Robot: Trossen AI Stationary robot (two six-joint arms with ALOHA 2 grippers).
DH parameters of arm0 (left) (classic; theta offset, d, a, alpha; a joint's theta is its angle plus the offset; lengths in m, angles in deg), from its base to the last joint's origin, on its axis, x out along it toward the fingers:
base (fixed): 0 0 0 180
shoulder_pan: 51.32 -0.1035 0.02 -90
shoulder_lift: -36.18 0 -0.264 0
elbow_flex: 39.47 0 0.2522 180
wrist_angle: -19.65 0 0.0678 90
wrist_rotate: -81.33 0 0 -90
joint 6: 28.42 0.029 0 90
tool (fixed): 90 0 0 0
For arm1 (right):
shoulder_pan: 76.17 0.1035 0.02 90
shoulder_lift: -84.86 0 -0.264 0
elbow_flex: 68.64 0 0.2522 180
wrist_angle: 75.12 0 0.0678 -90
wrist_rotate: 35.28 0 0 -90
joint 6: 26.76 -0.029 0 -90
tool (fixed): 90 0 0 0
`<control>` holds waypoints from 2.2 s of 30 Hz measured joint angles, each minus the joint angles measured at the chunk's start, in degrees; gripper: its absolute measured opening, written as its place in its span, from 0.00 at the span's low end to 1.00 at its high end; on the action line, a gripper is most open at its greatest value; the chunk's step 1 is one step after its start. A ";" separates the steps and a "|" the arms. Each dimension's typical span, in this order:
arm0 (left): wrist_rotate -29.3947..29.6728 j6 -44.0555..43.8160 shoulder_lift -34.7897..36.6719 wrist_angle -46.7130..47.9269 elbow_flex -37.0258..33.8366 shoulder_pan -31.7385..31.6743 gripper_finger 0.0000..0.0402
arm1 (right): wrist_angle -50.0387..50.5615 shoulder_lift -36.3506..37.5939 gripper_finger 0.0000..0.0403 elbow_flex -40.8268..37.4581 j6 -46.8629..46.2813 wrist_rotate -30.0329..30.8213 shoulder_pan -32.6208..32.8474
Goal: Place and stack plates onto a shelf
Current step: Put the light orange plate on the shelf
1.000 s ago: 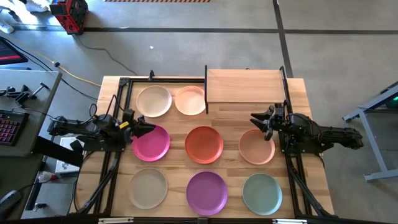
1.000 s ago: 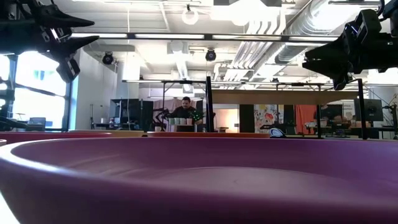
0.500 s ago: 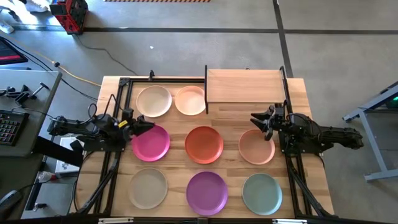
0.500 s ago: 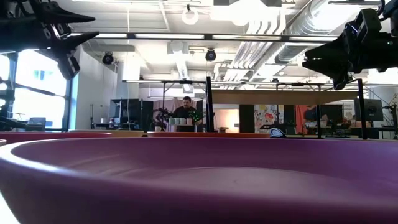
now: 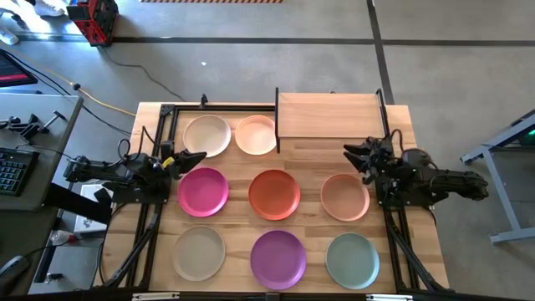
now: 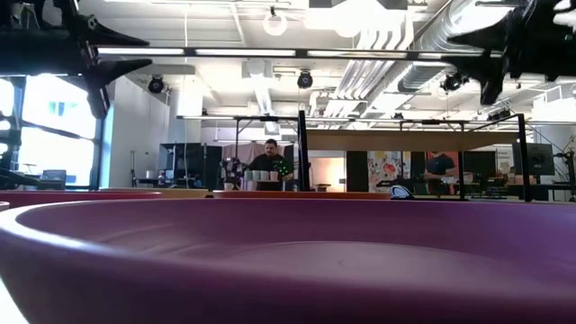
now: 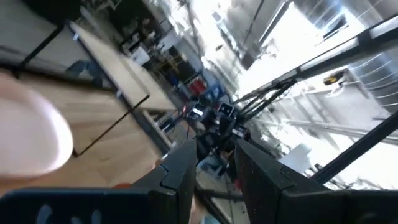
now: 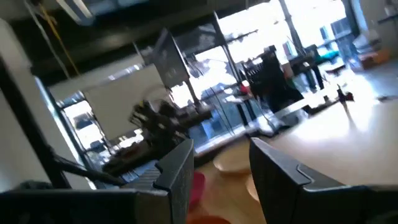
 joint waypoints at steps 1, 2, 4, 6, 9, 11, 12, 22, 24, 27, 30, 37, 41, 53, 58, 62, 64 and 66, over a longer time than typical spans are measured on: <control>0.92 0.50 0.00 -1.34 0.00 0.00 0.25 | -0.48 0.00 0.35 0.73 0.03 -0.32 0.00; 2.19 1.23 0.00 -2.87 0.00 0.00 0.25 | -0.64 0.00 0.35 1.42 0.34 -0.41 0.00; 5.65 3.54 0.00 -7.09 0.00 0.00 0.25 | -0.53 -0.05 0.35 3.41 2.19 -0.41 0.00; 11.24 6.79 0.01 -12.20 0.00 0.00 0.25 | -0.84 -0.20 0.35 6.13 4.78 -0.42 0.00; 17.40 11.58 0.02 -18.24 0.23 -0.02 0.25 | -0.65 -1.30 0.35 11.05 8.75 -0.42 0.00; 16.83 15.64 0.00 -19.99 1.55 0.00 0.25 | 0.22 -2.63 0.35 14.97 10.77 -0.44 0.00; 15.96 17.21 0.02 -20.11 2.57 -0.02 0.25 | 1.24 -3.46 0.35 17.21 11.84 -0.44 -0.01; 13.24 30.21 -4.10 -16.30 15.28 0.00 0.25 | 26.19 -17.93 0.35 41.31 9.28 0.07 -0.01; 13.62 31.15 -5.59 -14.39 17.74 -0.02 0.25 | 32.65 -21.71 0.35 45.70 5.21 0.05 -0.01; 14.52 31.44 -8.34 -12.06 20.73 0.00 0.25 | 43.02 -27.20 0.35 51.65 -2.01 -0.14 0.00; 14.62 31.46 -11.16 -9.66 23.24 -0.01 0.25 | 52.69 -32.67 0.35 56.37 -8.59 -1.55 0.00; 14.64 31.16 -17.71 -4.88 25.14 0.00 0.25 | 63.83 -43.01 0.35 60.79 -20.12 -6.76 0.02; 14.60 28.67 -21.00 -1.44 25.14 0.00 0.25 | 68.16 -48.37 0.35 60.79 -26.60 -11.06 0.03; 7.46 23.82 -28.40 1.45 25.14 0.00 0.25 | 76.95 -63.81 0.35 60.79 -31.11 -14.36 1.36; 7.13 23.84 -30.20 1.44 25.14 0.00 0.25 | 77.05 -69.70 0.35 60.79 -34.27 -14.13 4.79; 3.89 24.63 -31.04 2.70 25.14 -0.01 0.25 | 77.06 -74.34 0.35 60.79 -39.73 -11.99 7.76; 1.21 25.26 -31.21 4.11 25.14 0.00 0.25 | 77.04 -76.71 0.35 60.79 -43.40 -11.05 9.08; -0.96 25.32 -31.21 5.15 25.14 0.00 0.25 | 77.03 -79.11 0.35 60.79 -47.09 -10.86 10.27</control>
